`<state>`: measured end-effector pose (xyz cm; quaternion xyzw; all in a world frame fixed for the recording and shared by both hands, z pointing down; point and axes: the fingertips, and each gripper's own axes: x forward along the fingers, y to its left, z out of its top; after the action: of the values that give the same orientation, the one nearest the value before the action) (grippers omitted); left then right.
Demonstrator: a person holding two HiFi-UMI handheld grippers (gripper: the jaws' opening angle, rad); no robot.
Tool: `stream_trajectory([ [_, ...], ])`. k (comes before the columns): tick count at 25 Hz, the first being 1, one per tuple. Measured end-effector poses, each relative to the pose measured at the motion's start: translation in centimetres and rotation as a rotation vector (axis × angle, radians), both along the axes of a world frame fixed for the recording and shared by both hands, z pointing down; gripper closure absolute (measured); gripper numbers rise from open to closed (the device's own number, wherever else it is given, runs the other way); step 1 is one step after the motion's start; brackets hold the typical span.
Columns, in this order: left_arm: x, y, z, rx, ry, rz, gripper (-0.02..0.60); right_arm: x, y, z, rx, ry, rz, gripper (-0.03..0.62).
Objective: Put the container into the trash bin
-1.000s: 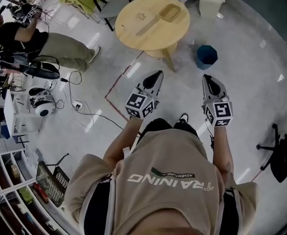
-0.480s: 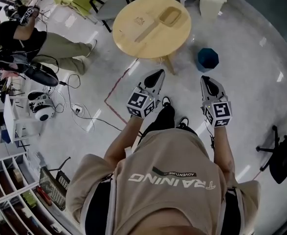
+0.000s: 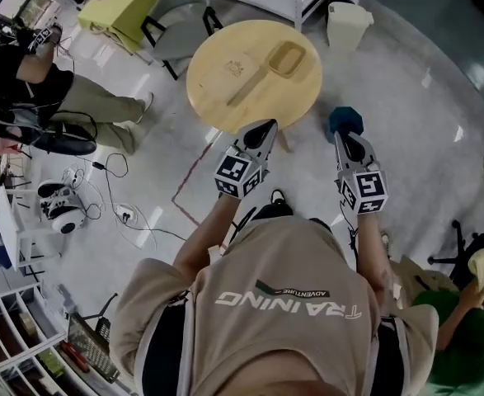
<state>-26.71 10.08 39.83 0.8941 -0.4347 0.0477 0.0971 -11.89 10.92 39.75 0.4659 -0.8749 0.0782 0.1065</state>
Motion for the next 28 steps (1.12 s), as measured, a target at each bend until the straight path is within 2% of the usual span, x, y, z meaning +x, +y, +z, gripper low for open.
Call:
stream_trajectory([
  [5,-1.5,-3.0,0.7,-0.001,0.004,0.036,0.574,-1.6,-2.4,0.6,-0.007,0.004,0.034,0.591],
  [9,-2.0,-4.3,1.7,-0.032,0.026,0.054,0.574,-1.9,-3.3,1.1,-0.031,0.021,0.054,0.591],
  [17,-0.7,-7.6,2.9,-0.064,0.037,0.072,0.574,-0.4,-6.2,2.5,-0.075,0.043,0.062,0.591],
  [20,0.6,-9.1,3.6,-0.077,0.022,0.058,0.574,0.6,-7.8,3.4,-0.088,0.034,0.041,0.591],
  [28,4.0,-14.8,3.7,-0.096,-0.004,-0.035,0.574,3.1,-15.2,2.9,-0.050,0.012,-0.060,0.591],
])
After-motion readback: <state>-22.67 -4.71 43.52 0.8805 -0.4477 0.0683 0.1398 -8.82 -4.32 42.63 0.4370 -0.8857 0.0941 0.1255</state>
